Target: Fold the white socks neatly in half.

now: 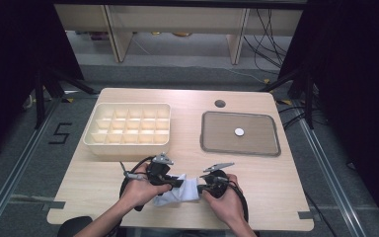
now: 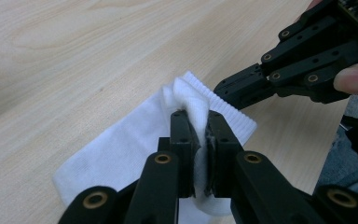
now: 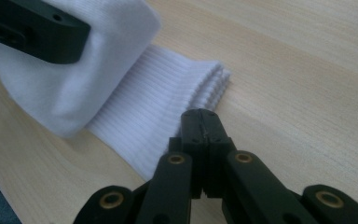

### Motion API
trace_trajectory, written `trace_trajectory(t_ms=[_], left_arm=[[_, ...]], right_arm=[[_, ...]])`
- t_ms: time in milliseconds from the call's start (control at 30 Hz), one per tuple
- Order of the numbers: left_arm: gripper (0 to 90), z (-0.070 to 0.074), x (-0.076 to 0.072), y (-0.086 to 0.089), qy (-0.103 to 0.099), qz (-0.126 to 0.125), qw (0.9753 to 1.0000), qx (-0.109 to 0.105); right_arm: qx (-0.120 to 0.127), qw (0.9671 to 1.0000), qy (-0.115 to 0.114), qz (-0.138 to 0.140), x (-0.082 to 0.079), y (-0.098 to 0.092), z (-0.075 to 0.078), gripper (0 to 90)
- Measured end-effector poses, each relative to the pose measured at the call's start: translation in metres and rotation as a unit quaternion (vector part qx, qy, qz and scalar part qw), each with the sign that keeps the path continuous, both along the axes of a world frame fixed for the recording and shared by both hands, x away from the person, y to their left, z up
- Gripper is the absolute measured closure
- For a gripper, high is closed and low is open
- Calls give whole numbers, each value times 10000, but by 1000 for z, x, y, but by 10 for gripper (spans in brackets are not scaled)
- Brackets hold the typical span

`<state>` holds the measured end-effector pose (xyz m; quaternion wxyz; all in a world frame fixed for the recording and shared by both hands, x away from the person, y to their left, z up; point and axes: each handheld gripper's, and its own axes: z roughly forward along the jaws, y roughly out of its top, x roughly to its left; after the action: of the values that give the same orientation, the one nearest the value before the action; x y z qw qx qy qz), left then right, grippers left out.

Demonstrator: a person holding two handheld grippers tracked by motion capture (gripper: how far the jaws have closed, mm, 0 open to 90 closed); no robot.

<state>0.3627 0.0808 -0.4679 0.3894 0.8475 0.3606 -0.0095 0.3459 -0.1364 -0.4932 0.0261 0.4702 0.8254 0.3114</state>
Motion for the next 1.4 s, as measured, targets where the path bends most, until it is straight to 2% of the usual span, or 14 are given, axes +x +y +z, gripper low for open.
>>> trace_trajectory(t_ms=[33, 100, 400, 567, 667, 767, 867, 933, 1000, 1067, 1100, 1200, 1300, 1400], left_arm=[[830, -1, 1, 0, -4, -49, 10000, 34], [829, -2, 1, -2, 69, -4, 10000, 7], [826, -6, 3, -6, 101, -7, 9999, 30], [823, -7, 4, -9, 102, 45, 9999, -55], [821, -7, 5, -10, 105, 90, 9999, -74], [819, -8, 6, -11, 73, 139, 9998, -82], [811, -11, 8, -12, 128, 77, 9999, -70], [808, -12, 7, -15, 135, 175, 9998, -29], [807, -15, 9, -15, 156, 94, 9998, -42], [802, -16, 9, -16, 178, 160, 9997, -85], [797, -16, 8, -17, 174, 186, 9997, -25], [784, -20, 9, -19, 194, 124, 9997, -71], [754, -21, 9, -21, 174, 131, 9997, -123], [697, -19, 8, -22, 136, 138, 9995, -259]], right_arm=[[-28, 10000, -57, -41, -1, 1, 0, 900], [-41, 10000, -36, -26, -1, 0, 1, 900], [-24, 10000, -23, 3, -1, 0, 1, 900], [3, 10000, 20, -24, -2, 1, 1, 900], [-26, 9999, -101, -45, -3, 1, 0, 900], [7, 10000, 3, -27, -3, 2, 0, 900], [-21, 10000, -28, 11, -3, 2, 0, 900], [-24, 10000, -22, 12, -3, 2, 0, 900], [-26, 10000, -23, 11, -3, 2, 0, 899], [-33, 10000, -34, 11, -3, 2, 0, 897], [-53, 10000, -44, -17, -3, 2, 0, 896], [-23, 9999, -107, -43, -4, 2, 1, 892], [-2, 10000, -54, 16, -3, 0, 4, 887], [37, 9999, -115, -104, -4, 0, 6, 880]])
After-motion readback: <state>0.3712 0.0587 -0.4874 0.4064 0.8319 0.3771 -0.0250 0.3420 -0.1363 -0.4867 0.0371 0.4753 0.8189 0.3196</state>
